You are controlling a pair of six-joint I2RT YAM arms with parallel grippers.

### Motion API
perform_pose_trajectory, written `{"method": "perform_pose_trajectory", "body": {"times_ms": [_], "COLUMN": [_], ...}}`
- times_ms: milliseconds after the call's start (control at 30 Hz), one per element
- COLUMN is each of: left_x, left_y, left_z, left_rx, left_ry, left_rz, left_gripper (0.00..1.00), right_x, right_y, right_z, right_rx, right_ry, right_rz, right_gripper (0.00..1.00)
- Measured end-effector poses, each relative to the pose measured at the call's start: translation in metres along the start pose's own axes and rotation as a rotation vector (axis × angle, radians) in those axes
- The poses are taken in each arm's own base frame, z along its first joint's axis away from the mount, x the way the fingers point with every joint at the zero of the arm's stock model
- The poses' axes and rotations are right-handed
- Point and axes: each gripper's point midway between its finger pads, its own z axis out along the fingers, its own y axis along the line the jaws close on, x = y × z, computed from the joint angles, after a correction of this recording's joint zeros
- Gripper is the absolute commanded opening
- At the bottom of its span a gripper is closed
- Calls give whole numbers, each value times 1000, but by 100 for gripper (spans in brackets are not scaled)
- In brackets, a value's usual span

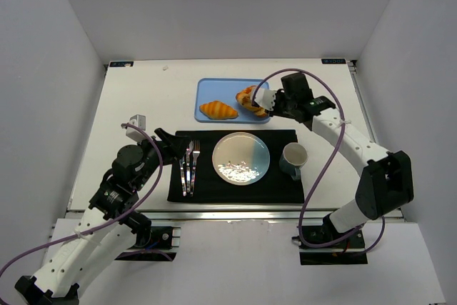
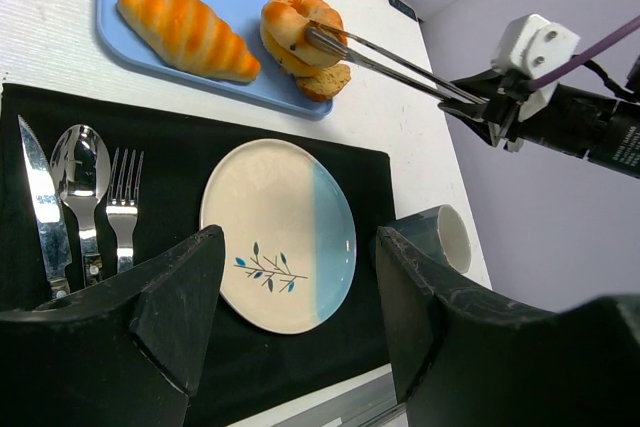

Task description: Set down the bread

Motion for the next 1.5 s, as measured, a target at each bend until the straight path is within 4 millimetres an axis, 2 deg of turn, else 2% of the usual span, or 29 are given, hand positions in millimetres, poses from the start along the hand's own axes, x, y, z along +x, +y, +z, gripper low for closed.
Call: {"method": "perform_pose_trajectory", "body": {"times_ms": [333,500,633,867,1100,1300,1333,1500], "left_x": [0,0,-1,1,1,0,0,0], "left_y": [0,1,1,3,3,3,3,4], "left_z": [0,0,0,2,2,-2,-2,-3], "left_rx": [-1,-4,-6,-13,-14,-11,-11,-17], "left_ry": [-1,-3,-5,3,4,0,0,-1], "left_rz": [0,0,0,5,5,4,4,4], "left_gripper": [71,71,71,71,71,71,71,71], "right_x": [-20,-30,-29,-21,-15,-12,-14,-18], "right_y": [-10,2,18,38,34,27,24,16], "right_z": [-34,-55,-70,-59,-42,-22,-19,-14], "right_rx": [65,60,53,1,18,19,19,22], "right_ry": [-114,-208,-253,-233,-192,-147,-144,-147], "right_rz": [77,97,102,129,176,292,311,397], "right_gripper": [0,0,0,0,0,0,8,25]}}
